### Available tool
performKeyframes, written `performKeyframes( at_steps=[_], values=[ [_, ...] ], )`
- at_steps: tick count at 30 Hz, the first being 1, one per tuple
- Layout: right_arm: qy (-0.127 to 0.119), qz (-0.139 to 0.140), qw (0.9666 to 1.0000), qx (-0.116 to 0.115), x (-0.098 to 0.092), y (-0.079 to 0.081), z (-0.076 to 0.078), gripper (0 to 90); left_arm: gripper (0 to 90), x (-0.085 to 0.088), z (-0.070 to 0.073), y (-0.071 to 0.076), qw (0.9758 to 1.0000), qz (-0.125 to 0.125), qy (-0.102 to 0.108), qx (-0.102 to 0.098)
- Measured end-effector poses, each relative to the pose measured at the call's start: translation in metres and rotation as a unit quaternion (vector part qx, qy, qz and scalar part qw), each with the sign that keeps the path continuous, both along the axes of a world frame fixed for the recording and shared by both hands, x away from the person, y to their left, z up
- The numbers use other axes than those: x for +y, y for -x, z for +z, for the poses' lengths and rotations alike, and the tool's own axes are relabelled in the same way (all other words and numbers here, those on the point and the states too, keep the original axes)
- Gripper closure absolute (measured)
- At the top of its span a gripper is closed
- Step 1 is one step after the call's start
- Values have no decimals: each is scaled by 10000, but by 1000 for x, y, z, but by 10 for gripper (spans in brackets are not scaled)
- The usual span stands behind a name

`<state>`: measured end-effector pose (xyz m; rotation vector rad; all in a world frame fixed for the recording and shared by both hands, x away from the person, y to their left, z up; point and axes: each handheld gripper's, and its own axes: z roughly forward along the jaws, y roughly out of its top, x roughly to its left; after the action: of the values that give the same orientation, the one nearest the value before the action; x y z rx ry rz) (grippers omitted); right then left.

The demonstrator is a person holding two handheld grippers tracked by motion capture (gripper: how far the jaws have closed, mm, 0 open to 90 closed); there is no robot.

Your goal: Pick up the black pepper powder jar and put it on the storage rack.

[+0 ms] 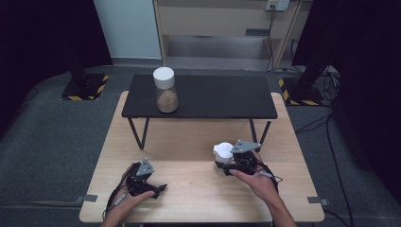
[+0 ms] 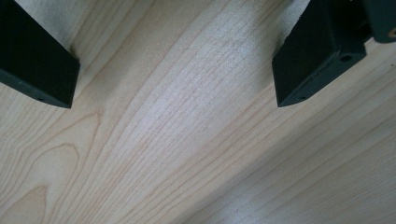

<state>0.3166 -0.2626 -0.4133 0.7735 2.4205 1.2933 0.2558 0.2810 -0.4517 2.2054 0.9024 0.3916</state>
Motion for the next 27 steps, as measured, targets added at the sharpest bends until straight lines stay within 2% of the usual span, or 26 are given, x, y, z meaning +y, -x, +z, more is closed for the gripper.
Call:
performKeyframes(
  at_steps=[9,27],
  values=[
    [13,30,9999,-152,-13,5,21,314,0,0,0,0,10000,0,1,-1],
    [57,90,9999,-17,-27,5,33,315,0,0,0,0,10000,-1,-2,-1]
  ],
)
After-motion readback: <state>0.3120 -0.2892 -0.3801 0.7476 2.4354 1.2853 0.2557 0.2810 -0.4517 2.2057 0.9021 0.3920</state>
